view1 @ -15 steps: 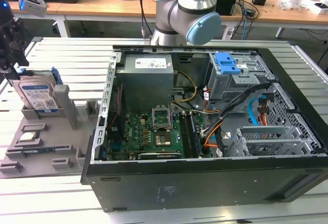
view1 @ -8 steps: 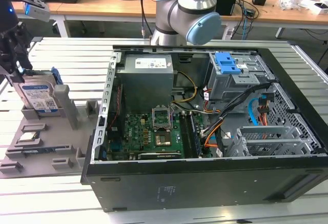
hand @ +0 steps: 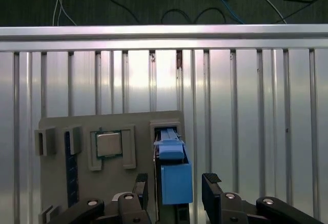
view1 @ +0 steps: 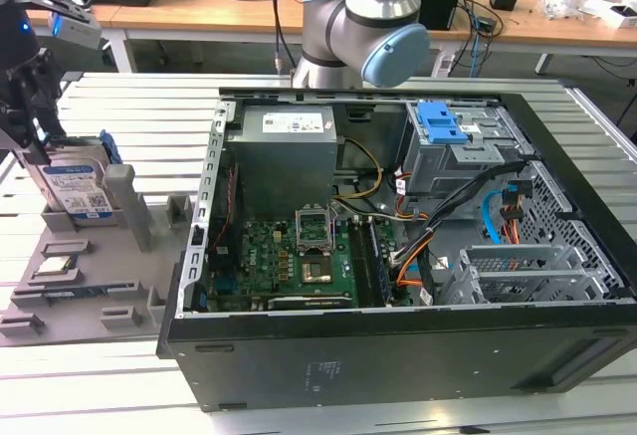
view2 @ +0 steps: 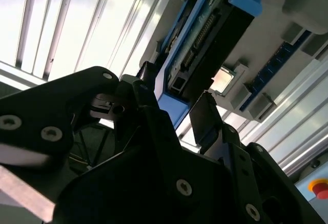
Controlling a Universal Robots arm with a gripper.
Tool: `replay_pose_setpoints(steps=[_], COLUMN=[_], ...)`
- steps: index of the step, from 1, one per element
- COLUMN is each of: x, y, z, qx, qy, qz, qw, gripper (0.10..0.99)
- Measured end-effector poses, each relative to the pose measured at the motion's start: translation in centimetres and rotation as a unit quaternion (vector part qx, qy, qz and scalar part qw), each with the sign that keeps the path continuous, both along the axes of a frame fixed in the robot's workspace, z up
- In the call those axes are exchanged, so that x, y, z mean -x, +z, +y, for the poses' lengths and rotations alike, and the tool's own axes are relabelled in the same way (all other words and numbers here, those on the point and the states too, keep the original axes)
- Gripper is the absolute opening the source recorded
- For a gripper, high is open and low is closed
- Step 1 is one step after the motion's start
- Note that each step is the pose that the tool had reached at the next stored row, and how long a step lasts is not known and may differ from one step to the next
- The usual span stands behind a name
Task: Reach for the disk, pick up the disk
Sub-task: 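Pick up the disk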
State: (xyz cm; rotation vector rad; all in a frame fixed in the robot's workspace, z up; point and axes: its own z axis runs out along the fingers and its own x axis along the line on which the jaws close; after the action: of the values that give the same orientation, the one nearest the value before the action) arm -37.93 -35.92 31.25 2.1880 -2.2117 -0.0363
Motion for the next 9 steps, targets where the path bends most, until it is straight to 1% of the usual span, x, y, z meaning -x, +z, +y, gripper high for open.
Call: replay_pose_setpoints(steps=[9], x=[0.0], y=[-0.68], z=[0.0], qx=[0.0], qy=[0.0], qz=[0.0], qw=[1.0], gripper=[0.541])
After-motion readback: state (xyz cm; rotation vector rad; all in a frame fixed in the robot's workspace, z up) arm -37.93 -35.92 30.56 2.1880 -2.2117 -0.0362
